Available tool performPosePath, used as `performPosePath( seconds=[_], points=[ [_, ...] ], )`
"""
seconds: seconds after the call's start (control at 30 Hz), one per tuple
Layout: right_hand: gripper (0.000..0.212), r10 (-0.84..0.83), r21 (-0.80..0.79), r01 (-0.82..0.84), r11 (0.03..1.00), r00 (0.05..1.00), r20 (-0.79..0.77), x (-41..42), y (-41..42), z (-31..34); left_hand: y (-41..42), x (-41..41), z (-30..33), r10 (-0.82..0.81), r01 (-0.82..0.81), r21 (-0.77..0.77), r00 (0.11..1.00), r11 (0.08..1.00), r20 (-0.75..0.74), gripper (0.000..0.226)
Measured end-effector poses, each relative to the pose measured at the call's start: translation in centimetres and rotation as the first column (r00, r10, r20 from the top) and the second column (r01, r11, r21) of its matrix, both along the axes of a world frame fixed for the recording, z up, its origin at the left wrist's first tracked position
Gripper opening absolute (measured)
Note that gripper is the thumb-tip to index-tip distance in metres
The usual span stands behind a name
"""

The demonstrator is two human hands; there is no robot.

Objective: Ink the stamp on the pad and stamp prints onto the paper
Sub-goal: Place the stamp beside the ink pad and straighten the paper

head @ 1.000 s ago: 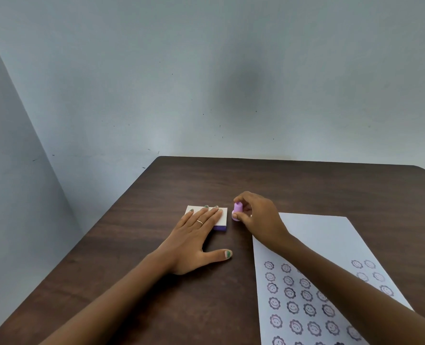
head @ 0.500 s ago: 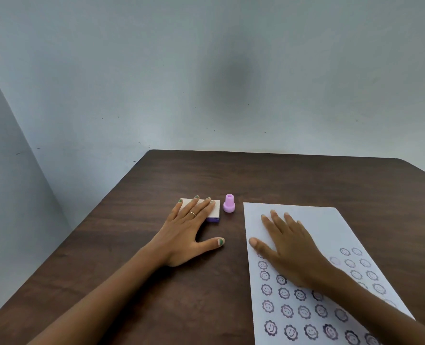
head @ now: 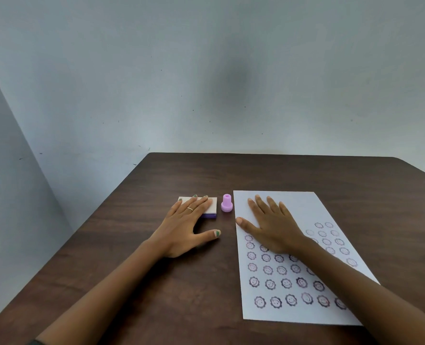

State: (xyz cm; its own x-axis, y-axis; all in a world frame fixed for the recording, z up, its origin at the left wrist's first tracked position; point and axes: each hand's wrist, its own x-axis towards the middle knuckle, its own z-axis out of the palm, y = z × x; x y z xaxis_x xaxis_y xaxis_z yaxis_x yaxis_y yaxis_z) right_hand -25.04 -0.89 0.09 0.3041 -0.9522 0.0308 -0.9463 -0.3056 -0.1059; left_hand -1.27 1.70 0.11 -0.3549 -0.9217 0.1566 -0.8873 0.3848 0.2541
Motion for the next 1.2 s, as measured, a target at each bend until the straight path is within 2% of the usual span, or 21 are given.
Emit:
performPosePath(
  seconds=[0.5,0.67,0.77,0.87,0.97,1.07,1.2],
  points=[
    [0.078,0.003,-0.008,-0.004,1.000,1.000,-0.016,0.2,-0.3,-0.2,-0.1,0.1,-0.2,-0.005,0.005,-0.015,1.000,1.000,0.011,0.087],
    [0.080,-0.005,0.003,0.005,1.000,1.000,-0.004,0.2,-0.3,-0.2,-0.1,0.1,-0.3,-0.008,0.008,-0.048,1.000,0.999,0.016,0.083],
    [0.082,0.000,-0.049,0.009,0.999,0.982,0.188,0.3,0.1,0.3,0.4,-0.1,0.0,-0.018,0.015,-0.118,0.999,0.993,-0.026,0.080],
    [0.079,0.000,-0.156,0.072,0.985,0.908,0.420,0.0,1.1,1.2,1.3,-0.5,0.9,-0.036,0.011,-0.255,0.995,0.967,-0.090,0.071],
    [0.076,0.014,-0.178,0.076,0.981,0.889,0.458,-0.8,2.3,1.9,2.9,-0.8,2.0,-0.106,0.014,-0.455,0.979,0.890,-0.177,0.043],
    [0.072,0.030,-0.204,0.078,0.976,0.877,0.480,-2.1,3.8,2.2,4.5,-1.3,2.2,-0.181,0.030,-0.637,0.968,0.771,-0.175,0.018],
    [0.062,0.055,-0.227,0.060,0.972,0.883,0.467,-4.5,5.8,2.1,5.8,-3.5,2.1,-0.184,0.002,-0.579,0.949,0.816,-0.256,0.017]
  ],
)
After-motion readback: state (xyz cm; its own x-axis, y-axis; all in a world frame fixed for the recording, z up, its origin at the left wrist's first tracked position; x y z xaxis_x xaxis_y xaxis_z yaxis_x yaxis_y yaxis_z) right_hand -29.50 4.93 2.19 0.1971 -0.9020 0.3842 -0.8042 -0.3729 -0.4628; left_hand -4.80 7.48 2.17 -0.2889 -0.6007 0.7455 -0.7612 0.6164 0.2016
